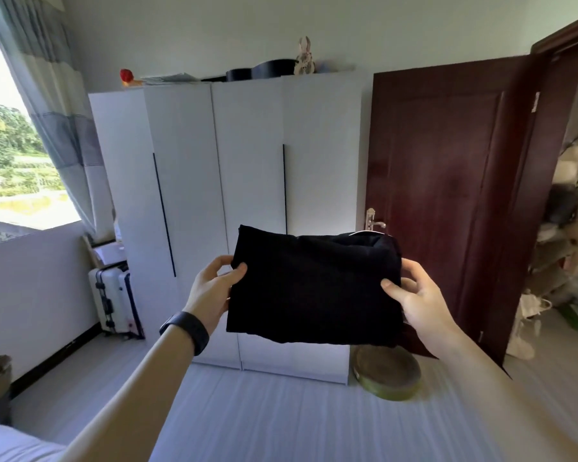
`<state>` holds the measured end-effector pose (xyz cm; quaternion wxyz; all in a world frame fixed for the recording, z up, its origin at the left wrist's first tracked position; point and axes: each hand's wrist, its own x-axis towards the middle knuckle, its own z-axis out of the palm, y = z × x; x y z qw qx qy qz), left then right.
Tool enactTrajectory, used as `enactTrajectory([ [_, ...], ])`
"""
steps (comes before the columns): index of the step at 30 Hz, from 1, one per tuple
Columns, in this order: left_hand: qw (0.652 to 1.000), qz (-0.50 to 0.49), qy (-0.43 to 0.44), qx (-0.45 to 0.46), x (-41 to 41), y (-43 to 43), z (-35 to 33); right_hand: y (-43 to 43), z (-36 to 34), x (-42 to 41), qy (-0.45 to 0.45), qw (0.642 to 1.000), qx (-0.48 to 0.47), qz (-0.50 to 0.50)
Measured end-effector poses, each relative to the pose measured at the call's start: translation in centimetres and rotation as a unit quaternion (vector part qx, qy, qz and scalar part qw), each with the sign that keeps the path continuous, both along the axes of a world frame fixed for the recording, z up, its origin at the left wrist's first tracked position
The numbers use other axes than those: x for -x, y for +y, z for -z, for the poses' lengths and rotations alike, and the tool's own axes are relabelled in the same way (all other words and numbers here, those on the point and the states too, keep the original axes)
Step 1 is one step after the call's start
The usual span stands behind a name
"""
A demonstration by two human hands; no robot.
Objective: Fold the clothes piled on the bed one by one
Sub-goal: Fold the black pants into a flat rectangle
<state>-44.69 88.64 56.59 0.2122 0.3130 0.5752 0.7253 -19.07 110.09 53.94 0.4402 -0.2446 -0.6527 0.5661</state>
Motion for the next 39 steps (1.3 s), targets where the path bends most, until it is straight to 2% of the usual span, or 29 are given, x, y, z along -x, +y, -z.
enactTrajectory([
  [7,1.000,-0.011,-0.006,0.013,4.5,10.1,1.7,11.6,1.6,5.3,-0.007,1.000,-0.001,-0.020],
  [15,0.997,-0.075,-0.023,0.022,10.1,24.0,4.3,27.7,4.1,13.3,-0.019,0.997,0.012,-0.072],
  [18,0.994,-0.097,-0.051,0.028,11.5,26.6,6.2,31.5,5.3,16.2,-0.030,0.994,0.017,-0.103],
  [23,0.978,-0.170,-0.112,0.047,14.6,27.1,11.7,35.0,8.9,23.0,-0.101,0.977,0.028,-0.185],
  [30,0.931,-0.285,-0.212,0.083,19.9,23.2,21.5,34.4,15.9,36.7,-0.223,0.928,0.051,-0.295],
  [39,0.832,-0.412,-0.362,0.084,27.5,17.3,31.3,28.3,24.4,54.2,-0.342,0.843,0.060,-0.411],
])
